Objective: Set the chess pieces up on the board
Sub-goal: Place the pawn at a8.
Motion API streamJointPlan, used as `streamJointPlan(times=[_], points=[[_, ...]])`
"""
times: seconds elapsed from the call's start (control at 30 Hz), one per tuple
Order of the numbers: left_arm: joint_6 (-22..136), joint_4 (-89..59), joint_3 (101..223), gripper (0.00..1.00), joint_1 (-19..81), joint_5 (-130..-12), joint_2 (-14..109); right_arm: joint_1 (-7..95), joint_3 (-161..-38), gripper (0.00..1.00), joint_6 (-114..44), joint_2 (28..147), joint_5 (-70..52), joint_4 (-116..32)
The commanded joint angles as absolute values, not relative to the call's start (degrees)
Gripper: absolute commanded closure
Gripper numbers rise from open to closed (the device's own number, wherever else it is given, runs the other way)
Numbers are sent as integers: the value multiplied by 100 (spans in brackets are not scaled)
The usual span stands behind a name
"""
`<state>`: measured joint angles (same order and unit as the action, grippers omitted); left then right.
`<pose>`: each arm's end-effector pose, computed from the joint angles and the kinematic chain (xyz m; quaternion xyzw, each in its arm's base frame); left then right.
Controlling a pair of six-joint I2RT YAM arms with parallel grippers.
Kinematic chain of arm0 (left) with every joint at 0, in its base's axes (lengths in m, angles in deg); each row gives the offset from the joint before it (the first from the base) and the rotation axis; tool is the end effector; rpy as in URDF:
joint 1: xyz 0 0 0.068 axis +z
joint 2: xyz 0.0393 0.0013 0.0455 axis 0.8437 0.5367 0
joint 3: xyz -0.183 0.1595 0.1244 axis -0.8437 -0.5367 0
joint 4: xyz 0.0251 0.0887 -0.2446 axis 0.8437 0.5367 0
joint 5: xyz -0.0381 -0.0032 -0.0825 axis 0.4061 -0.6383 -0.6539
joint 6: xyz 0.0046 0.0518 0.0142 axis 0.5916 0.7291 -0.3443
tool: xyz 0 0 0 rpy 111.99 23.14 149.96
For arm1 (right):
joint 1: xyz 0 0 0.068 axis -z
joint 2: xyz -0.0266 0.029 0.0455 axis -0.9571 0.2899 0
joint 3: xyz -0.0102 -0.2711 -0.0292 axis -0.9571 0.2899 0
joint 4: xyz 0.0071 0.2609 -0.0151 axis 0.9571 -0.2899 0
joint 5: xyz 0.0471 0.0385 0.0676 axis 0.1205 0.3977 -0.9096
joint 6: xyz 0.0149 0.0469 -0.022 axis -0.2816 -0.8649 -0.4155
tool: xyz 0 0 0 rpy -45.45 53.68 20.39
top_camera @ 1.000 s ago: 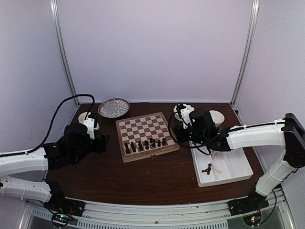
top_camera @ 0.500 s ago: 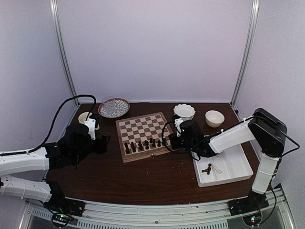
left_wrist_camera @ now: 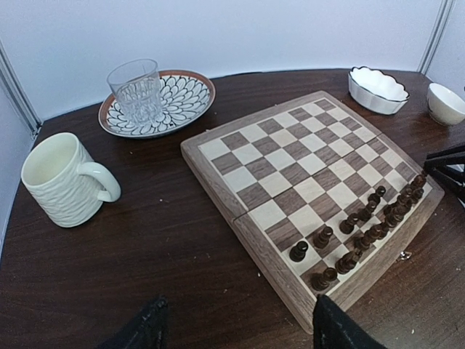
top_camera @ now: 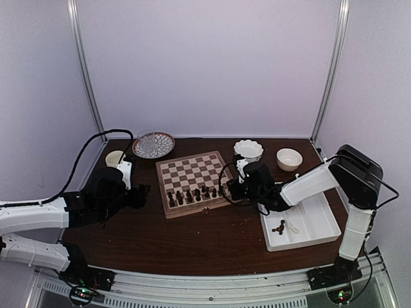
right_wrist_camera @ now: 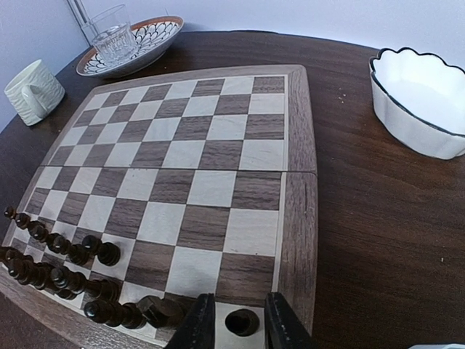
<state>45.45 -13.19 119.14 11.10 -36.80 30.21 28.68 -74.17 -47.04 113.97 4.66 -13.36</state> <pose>0.1614 -0.1470 0.2213 0.0542 0.8443 -0.1249 0.5184 0.2736 0.2635 0.1400 -0.1651 0.8431 0.2312 0.4565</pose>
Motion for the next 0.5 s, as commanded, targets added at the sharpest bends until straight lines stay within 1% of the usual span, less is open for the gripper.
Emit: streamJointPlan(times=[0.0,0.03,0.13,0.17,0.2,0.37,0.43,0.47], points=[[4630,-1572,12023,32,1149,-3687,2995,2894,-7357,74,-4785,11398,341,-1200],[4630,-1567,12021,32,1148,-3689,2991,2898,-7357,73,-4764,11364,327,-1230],[4630,-1547,12015,32,1148,-3687,2951,2897,-7394,65,-4688,11159,353,-1482],[4630,-1545,12015,32,1148,-3687,2935,2896,-7419,62,-4667,11076,410,-1706],[4630,-1533,12021,32,1148,-3685,2927,2895,-7464,61,-4654,10983,500,-1950],[4613,-1492,12016,32,1148,-3685,2863,2893,-7587,62,-4536,10444,764,-2841],[4604,-1492,12008,32,1153,-3683,2842,2894,-7845,63,-4437,10372,699,-3333],[4600,-1485,12006,32,1149,-3682,2828,2895,-8090,63,-4413,10404,734,-3801]])
